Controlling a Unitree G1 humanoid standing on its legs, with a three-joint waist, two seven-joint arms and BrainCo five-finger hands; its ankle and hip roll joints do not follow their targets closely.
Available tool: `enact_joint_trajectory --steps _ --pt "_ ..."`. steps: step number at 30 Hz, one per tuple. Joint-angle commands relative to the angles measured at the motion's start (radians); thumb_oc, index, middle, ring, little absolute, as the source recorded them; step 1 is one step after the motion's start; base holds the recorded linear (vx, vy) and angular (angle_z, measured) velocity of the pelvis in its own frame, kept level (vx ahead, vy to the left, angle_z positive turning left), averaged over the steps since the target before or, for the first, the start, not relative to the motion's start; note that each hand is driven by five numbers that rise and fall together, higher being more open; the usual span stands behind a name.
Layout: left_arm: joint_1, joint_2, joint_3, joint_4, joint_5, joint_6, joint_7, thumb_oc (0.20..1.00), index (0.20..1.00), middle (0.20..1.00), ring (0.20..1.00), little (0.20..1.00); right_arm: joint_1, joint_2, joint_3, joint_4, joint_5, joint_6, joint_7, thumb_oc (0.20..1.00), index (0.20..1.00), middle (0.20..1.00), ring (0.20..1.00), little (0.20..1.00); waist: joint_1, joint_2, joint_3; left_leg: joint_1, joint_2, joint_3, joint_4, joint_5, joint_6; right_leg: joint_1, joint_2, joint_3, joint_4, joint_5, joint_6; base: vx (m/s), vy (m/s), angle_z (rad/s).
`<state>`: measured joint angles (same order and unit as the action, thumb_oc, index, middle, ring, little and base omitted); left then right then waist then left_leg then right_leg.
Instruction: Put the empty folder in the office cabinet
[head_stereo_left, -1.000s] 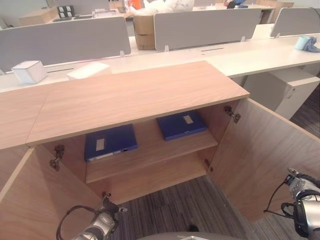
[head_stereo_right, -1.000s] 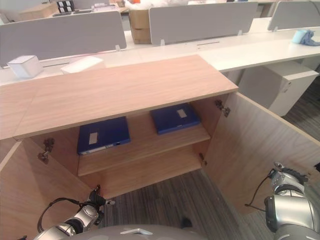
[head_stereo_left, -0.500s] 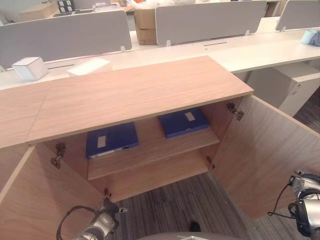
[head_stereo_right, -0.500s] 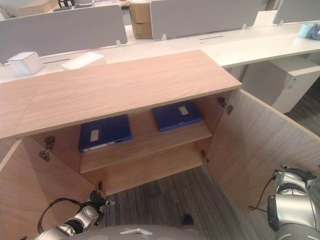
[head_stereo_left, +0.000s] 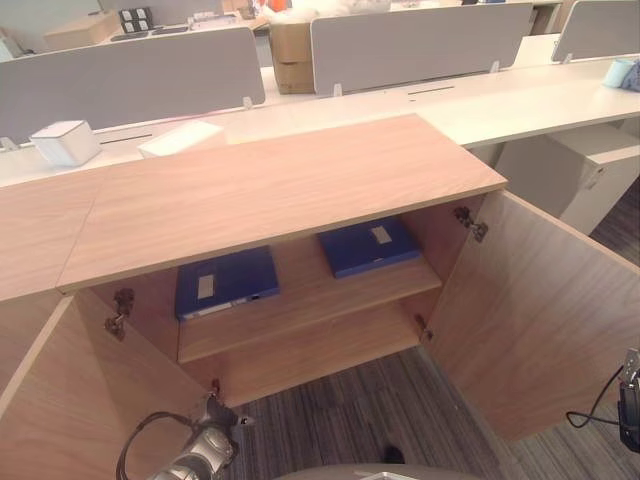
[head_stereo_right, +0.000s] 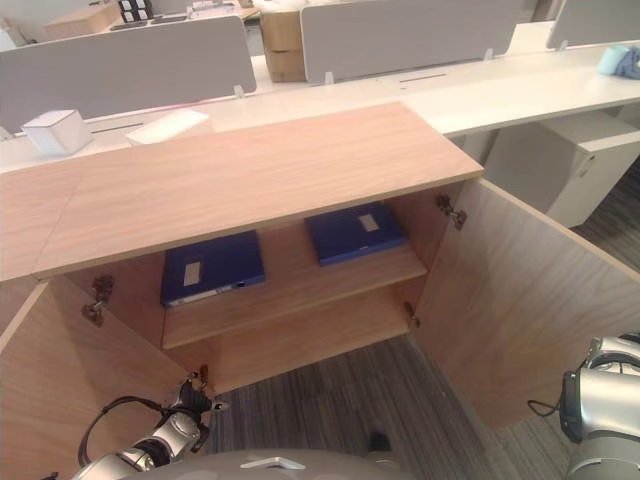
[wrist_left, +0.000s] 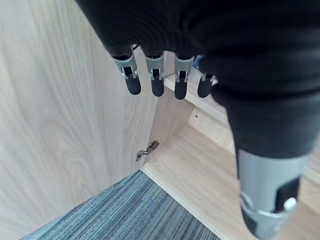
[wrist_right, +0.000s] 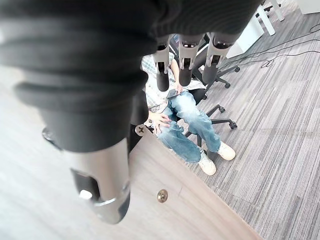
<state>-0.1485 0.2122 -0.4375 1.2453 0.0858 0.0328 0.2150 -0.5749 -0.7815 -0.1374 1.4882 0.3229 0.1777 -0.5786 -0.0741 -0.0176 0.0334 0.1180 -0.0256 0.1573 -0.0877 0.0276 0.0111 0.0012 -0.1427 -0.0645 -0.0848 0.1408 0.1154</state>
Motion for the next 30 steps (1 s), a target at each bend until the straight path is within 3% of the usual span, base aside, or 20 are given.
enact_joint_trajectory --steps 1,9,10,11,12,15,20,22,23,25,30 --pt "-0.051 0.009 0.025 0.063 0.010 -0.022 0.024 1.000 1.000 1.000 1.000 1.000 -0.098 -0.003 0.025 0.010 0.087 -0.095 0.032 1.000 1.000 1.000 1.000 1.000 0.015 -0.018 -0.033 -0.031 0.000 -0.073 0.000 -0.117 -0.002 -0.022 -0.061 -0.020 0.060 -0.076 0.073 0.00 0.000 0.00" --pt "-0.033 0.020 0.016 0.041 0.001 -0.027 0.004 1.000 1.000 1.000 1.000 1.000 -0.111 0.025 -0.012 -0.045 0.218 -0.163 0.058 1.000 1.000 1.000 1.000 1.000 0.024 -0.004 -0.036 -0.024 -0.002 -0.073 0.000 -0.117 -0.003 -0.013 -0.060 -0.022 0.055 -0.081 0.071 0.00 -0.001 0.00" --pt "-0.028 0.023 0.029 0.031 -0.010 -0.034 -0.007 1.000 1.000 1.000 1.000 1.000 -0.105 0.045 -0.011 -0.104 0.287 -0.210 0.108 1.000 1.000 1.000 1.000 1.000 0.027 -0.003 -0.035 -0.022 0.000 -0.071 0.000 -0.115 -0.005 -0.011 -0.060 -0.022 0.053 -0.082 0.069 0.00 0.000 0.00" --pt "-0.028 0.023 0.029 0.030 -0.010 -0.034 -0.008 1.000 1.000 1.000 1.000 1.000 -0.105 0.046 -0.011 -0.105 0.287 -0.210 0.108 1.000 1.000 1.000 1.000 1.000 0.027 -0.003 -0.035 -0.022 0.000 -0.072 0.000 -0.115 -0.005 -0.011 -0.060 -0.022 0.053 -0.082 0.069 0.00 0.000 0.00" --pt "-0.020 0.032 0.046 0.012 -0.015 -0.045 -0.018 1.000 1.000 1.000 1.000 1.000 -0.081 0.061 0.005 -0.171 0.329 -0.238 0.182 1.000 1.000 1.000 1.000 1.000 0.029 -0.001 -0.031 -0.024 0.001 -0.071 0.000 -0.111 -0.008 -0.012 -0.059 -0.021 0.054 -0.084 0.069 0.00 -0.005 -0.06" --pt "-0.009 0.050 0.049 -0.006 -0.004 -0.051 -0.039 1.000 1.000 1.000 1.000 1.000 -0.059 0.061 0.027 -0.198 0.339 -0.243 0.256 1.000 1.000 1.000 1.000 1.000 0.034 -0.002 -0.032 -0.027 0.000 -0.073 0.000 -0.109 -0.009 -0.013 -0.060 -0.024 0.056 -0.085 0.068 0.00 -0.006 -0.05" --pt "0.003 0.083 0.035 -0.034 0.021 -0.062 -0.076 1.000 1.000 1.000 1.000 1.000 -0.078 0.054 0.138 -0.251 0.346 -0.238 0.437 1.000 1.000 1.000 1.000 1.000 0.057 -0.005 -0.029 -0.032 -0.002 -0.078 0.000 -0.102 -0.010 -0.014 -0.065 -0.031 0.056 -0.081 0.067 0.00 -0.016 -0.11" --pt "0.006 0.090 0.031 -0.040 0.024 -0.065 -0.102 1.000 1.000 1.000 1.000 1.000 -0.118 0.069 0.259 -0.300 0.336 -0.217 0.568 1.000 1.000 1.000 1.000 1.000 0.068 -0.006 -0.028 -0.032 -0.001 -0.080 0.000 -0.097 -0.013 -0.011 -0.065 -0.033 0.054 -0.080 0.065 0.00 -0.028 -0.21" --pt "0.006 0.090 0.031 -0.040 0.024 -0.065 -0.102 1.000 1.000 1.000 1.000 1.000 -0.119 0.069 0.259 -0.300 0.337 -0.217 0.568 1.000 1.000 1.000 1.000 1.000 0.068 -0.006 -0.029 -0.033 -0.001 -0.080 0.000 -0.097 -0.012 -0.012 -0.065 -0.033 0.053 -0.079 0.065 0.00 -0.021 -0.12" --pt "0.013 0.091 0.018 -0.052 0.031 -0.071 -0.131 1.000 1.000 1.000 1.000 1.000 -0.171 0.087 0.381 -0.383 0.343 -0.204 0.680 1.000 1.000 1.000 1.000 1.000 0.082 -0.008 -0.030 -0.036 0.000 -0.080 0.000 -0.091 -0.015 -0.012 -0.065 -0.035 0.051 -0.079 0.063 0.01 -0.021 -0.14" --pt "0.020 0.082 0.006 -0.060 0.041 -0.079 -0.160 1.000 1.000 1.000 1.000 1.000 -0.229 0.133 0.513 -0.522 0.388 -0.190 0.793 1.000 1.000 1.000 1.000 1.000 0.092 -0.006 -0.033 -0.037 0.002 -0.083 0.000 -0.086 -0.018 -0.007 -0.065 -0.042 0.046 -0.079 0.060 0.01 -0.018 -0.29"
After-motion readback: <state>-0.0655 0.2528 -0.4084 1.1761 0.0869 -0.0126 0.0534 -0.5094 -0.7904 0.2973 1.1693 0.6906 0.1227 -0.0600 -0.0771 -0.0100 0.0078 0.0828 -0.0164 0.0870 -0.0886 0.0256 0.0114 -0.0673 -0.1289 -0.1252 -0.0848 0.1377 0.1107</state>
